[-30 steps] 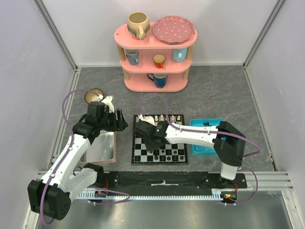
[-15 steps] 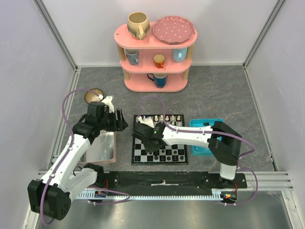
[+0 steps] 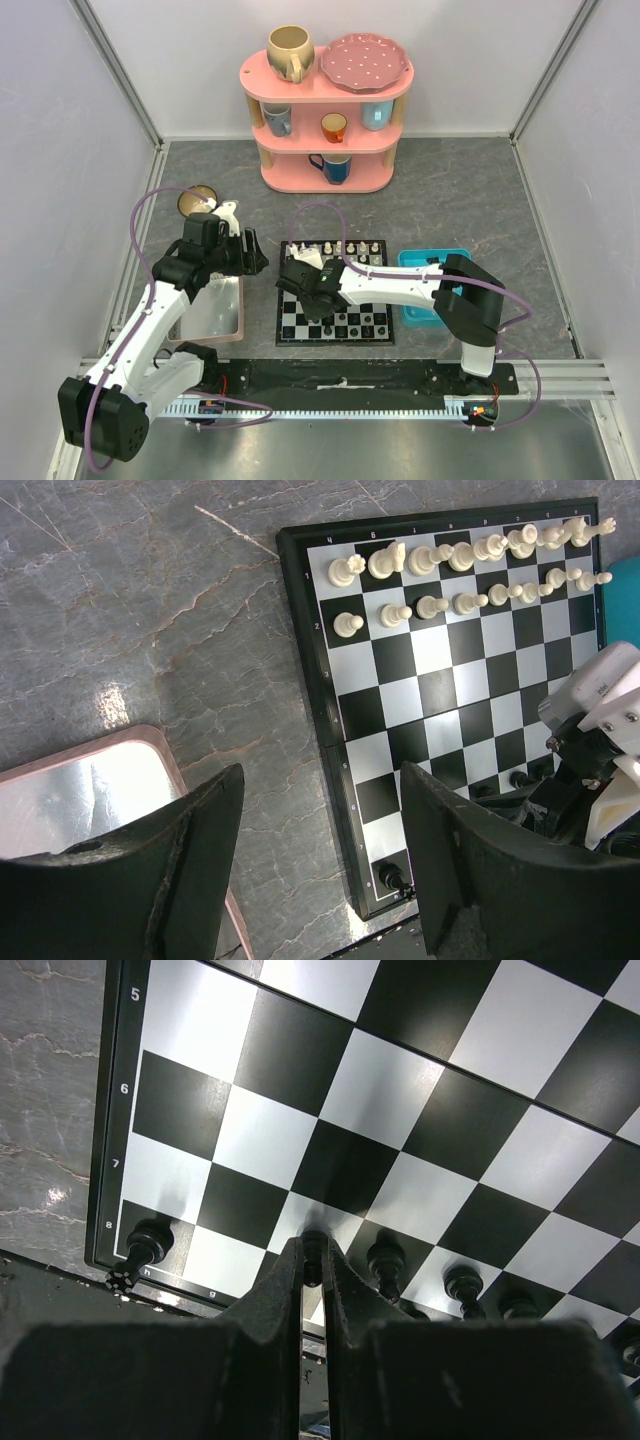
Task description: Set up the chess pieces on the board
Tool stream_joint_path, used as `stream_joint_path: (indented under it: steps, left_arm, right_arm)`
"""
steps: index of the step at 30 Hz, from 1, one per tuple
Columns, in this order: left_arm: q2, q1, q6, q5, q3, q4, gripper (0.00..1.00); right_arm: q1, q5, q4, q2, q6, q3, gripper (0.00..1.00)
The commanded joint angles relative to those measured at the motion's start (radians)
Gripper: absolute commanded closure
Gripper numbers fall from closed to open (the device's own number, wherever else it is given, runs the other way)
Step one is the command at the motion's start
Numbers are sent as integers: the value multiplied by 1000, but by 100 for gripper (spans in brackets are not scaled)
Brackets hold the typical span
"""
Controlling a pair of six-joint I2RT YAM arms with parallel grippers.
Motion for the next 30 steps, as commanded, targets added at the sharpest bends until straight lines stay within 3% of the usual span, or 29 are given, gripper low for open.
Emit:
stream_joint_path:
  steps: [1, 23, 30]
  left_arm:
    - [-3, 3, 20, 26, 9, 25, 29]
    - [-3, 3, 20, 24, 8, 26, 29]
    - [-3, 3, 19, 24, 8, 26, 29]
  right_arm:
    - [4, 32, 15, 9, 25, 4, 89]
    - [5, 41, 26, 15, 31, 17, 87]
    - [4, 42, 25, 11, 32, 15, 74]
